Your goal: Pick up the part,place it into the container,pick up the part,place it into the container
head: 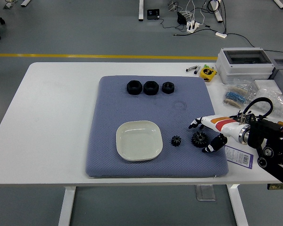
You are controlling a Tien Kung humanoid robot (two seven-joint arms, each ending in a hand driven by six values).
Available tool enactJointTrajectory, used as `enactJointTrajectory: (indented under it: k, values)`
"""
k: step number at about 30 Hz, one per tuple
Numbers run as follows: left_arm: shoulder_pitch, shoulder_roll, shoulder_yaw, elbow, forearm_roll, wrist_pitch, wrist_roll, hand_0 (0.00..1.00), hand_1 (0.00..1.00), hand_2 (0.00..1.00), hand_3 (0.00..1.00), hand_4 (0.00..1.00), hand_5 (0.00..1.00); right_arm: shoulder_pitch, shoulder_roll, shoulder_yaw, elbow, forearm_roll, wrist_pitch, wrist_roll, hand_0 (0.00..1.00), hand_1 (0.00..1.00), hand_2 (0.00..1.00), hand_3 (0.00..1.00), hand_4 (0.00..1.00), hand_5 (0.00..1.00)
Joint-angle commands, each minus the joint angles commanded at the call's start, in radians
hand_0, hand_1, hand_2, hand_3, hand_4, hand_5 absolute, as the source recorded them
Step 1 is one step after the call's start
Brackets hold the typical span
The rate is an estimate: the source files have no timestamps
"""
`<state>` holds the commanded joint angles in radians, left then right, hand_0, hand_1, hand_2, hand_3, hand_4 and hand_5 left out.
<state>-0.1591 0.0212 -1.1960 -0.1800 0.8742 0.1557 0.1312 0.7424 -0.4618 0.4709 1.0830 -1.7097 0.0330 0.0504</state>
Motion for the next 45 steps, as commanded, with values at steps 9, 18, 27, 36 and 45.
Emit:
enactJointTrajectory:
  k: [9,18,27,36,45]
  values:
    - [0.004,-0.001,0.000,0.000,0.004,-0.001,0.001,0.711,0.620,0.638,0.562,0.615,0.682,-0.003,0.007,-0.012,-0.032,0.018,-0.037,0.027,0.602,0.584,0.630,0.559,0.679,0.107]
    - [0.007,0.000,-0.002,0.000,0.012,-0.002,0.002,0.711,0.622,0.637,0.562,0.615,0.682,-0.004,0.005,-0.019,-0.037,0.015,-0.024,0.022,0.429,0.468,0.513,0.468,0.596,0.030]
    - [0.004,0.000,0.002,0.000,0.006,-0.003,0.001,0.711,0.621,0.638,0.562,0.615,0.681,-0.004,-0.003,-0.004,-0.025,0.024,-0.032,0.035,0.382,0.431,0.470,0.450,0.594,0.002]
    - [0.001,0.000,-0.001,0.000,0.004,-0.002,0.000,0.710,0.623,0.637,0.563,0.615,0.681,0.000,-0.017,0.029,0.049,0.035,-0.051,0.038,0.379,0.418,0.458,0.441,0.583,0.031]
    - [-0.002,0.001,0.000,0.000,0.003,-0.003,0.001,0.710,0.622,0.638,0.563,0.615,0.681,0.064,0.019,-0.022,0.176,0.022,-0.068,0.016,0.388,0.416,0.459,0.444,0.582,0.020]
